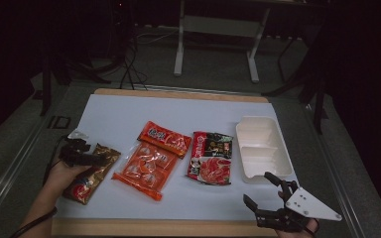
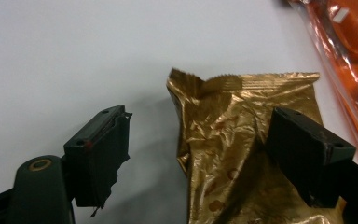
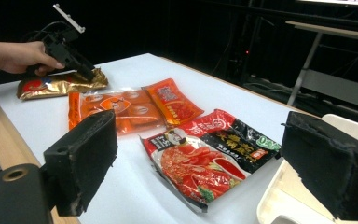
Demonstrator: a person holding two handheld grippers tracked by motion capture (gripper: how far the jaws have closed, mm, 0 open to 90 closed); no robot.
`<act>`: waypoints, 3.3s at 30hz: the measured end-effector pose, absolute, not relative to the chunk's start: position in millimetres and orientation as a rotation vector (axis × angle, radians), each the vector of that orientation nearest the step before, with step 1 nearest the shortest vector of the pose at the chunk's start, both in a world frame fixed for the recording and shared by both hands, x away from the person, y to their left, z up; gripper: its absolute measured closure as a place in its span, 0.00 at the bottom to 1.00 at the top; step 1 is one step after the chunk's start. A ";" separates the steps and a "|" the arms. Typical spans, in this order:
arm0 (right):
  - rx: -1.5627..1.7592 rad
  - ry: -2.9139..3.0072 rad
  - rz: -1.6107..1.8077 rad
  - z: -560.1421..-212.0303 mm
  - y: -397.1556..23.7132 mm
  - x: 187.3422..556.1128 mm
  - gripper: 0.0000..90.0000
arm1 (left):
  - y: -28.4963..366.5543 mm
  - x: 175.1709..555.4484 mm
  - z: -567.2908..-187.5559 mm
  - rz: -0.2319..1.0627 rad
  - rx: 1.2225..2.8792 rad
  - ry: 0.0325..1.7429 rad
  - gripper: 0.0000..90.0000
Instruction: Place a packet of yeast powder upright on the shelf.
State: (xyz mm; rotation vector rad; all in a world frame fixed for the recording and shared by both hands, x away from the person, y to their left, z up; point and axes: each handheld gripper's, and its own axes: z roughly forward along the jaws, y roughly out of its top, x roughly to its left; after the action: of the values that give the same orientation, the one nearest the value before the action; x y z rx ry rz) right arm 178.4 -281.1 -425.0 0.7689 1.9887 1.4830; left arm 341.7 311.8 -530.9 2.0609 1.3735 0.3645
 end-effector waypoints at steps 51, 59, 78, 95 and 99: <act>0.778 1.975 1.496 -422.4 -284.9 177.7 0.12 | 316.3 308.8 -488.7 0.500 2.056 1.291 1.00; 0.774 1.974 1.527 -421.2 -288.4 177.4 0.11 | 321.8 288.2 -469.8 0.530 2.004 1.264 1.00; 0.759 1.982 1.449 -423.9 -283.9 179.9 0.15 | 303.6 255.8 -428.0 0.579 1.894 1.123 1.00; 0.772 2.011 1.483 -407.4 -287.3 183.6 0.15 | 226.9 251.6 -402.1 0.465 1.768 0.853 1.00; 0.790 2.025 1.487 -404.0 -286.5 186.7 0.14 | 207.6 250.0 -400.4 0.441 1.745 0.807 1.00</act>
State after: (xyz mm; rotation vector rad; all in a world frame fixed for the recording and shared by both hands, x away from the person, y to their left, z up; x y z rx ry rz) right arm 186.7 -286.5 -404.0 0.7899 2.0245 1.4873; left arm 250.0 207.6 -400.4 1.7450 0.8071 0.4409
